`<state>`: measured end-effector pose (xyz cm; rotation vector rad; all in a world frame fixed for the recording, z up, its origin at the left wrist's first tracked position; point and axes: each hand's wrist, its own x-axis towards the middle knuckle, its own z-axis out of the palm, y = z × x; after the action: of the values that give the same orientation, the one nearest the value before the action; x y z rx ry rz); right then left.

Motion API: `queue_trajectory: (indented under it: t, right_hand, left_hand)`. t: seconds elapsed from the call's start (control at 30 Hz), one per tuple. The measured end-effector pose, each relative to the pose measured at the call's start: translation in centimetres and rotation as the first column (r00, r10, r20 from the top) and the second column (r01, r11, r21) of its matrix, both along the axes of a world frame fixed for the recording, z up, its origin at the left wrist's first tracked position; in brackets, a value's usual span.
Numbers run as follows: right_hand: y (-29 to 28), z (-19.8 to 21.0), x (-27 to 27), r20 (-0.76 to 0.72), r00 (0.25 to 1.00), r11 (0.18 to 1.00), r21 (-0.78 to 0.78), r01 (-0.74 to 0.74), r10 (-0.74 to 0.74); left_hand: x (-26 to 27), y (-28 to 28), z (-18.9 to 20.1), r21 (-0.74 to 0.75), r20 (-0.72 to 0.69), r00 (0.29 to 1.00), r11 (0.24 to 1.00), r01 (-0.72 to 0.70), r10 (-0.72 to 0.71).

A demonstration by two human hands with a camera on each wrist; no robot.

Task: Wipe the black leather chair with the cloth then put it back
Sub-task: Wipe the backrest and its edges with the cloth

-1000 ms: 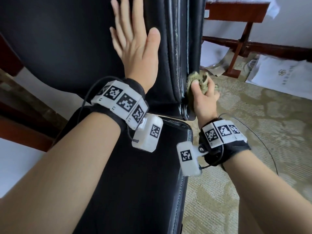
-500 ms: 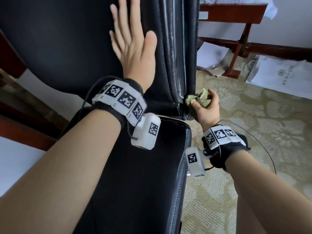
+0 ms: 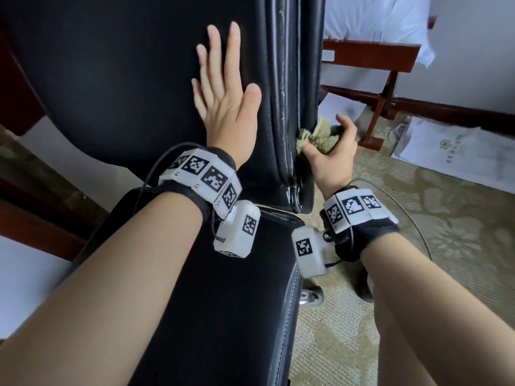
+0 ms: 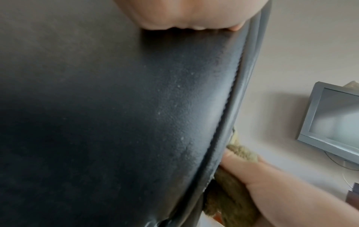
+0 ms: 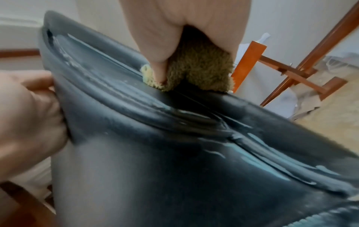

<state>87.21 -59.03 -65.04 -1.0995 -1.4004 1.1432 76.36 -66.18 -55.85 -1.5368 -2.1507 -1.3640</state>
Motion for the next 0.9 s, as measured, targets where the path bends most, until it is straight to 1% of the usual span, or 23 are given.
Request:
queue_trajectory:
  t: [0.1, 0.17, 0.23, 0.3, 0.37, 0.43, 0.5, 0.57, 0.63, 0.7, 0.8, 0.9]
  right_hand:
    - [-0.3, -0.8, 0.6, 0.113, 0.993, 0.999, -0.04, -0.026, 0.03]
    - [-0.5, -0.8, 1.1, 0.149, 0.988, 0.995, -0.091, -0.027, 0.04]
    - [-0.6, -0.3, 1.5, 0.113, 0.993, 0.992, -0.122, -0.004, 0.018]
    - [-0.6, 1.3, 1.7, 0.025, 0.999, 0.993, -0.113, 0.027, -0.025]
    - [-0.3, 3.9, 1.9, -0.069, 0.996, 0.997, -0.05, 0.06, -0.064]
    - [0.2, 7.0, 1.9, -0.123, 0.99, 0.996, 0.05, 0.077, -0.07]
    - [0.8, 10.0, 1.5, -0.147, 0.987, 0.986, 0.145, 0.082, -0.061]
    - [1.1, 12.2, 0.8, -0.14, 0.989, 0.971, 0.227, 0.07, -0.039]
    - [1.1, 13.2, 0.2, -0.114, 0.993, 0.958, 0.28, 0.064, -0.033]
    - [0.9, 13.4, 0.0, -0.108, 0.993, 0.95, 0.304, 0.073, -0.041]
    - [0.5, 13.5, 0.2, -0.133, 0.989, 0.924, 0.369, 0.104, -0.059]
    - [0.8, 15.1, 0.3, -0.199, 0.978, 0.862, 0.482, 0.155, -0.064]
  left_hand:
    - [0.1, -0.1, 0.2, -0.008, 0.015, 1.0, 1.0, -0.001, 0.001]
    - [0.1, -0.4, 0.4, -0.028, 0.019, 1.0, 1.0, 0.01, -0.01]
    - [0.0, -0.8, 0.7, -0.049, 0.015, 1.0, 0.999, 0.015, -0.014]
    - [-0.1, -1.3, 0.9, -0.069, 0.008, 1.0, 0.998, 0.012, -0.011]
    - [-0.1, -1.7, 1.2, -0.07, -0.009, 1.0, 0.998, -0.003, 0.003]
    - [-0.2, -2.0, 1.7, -0.034, -0.034, 0.999, 0.999, -0.035, 0.034]
    - [-0.4, -2.1, 2.8, 0.016, -0.067, 0.995, 0.998, -0.067, 0.068]
    - [-0.7, -1.9, 4.5, 0.034, -0.095, 0.993, 0.997, -0.072, 0.075]
    - [-1.0, -1.3, 6.3, 0.025, -0.103, 0.992, 0.998, -0.065, 0.067]
    - [-1.1, -0.4, 7.6, -0.025, -0.074, 0.995, 0.998, -0.065, 0.063]
    - [-1.3, 0.5, 8.2, -0.145, -0.031, 0.997, 0.987, -0.074, 0.07]
    - [-1.5, 0.7, 8.2, -0.203, -0.045, 0.997, 0.977, -0.072, 0.065]
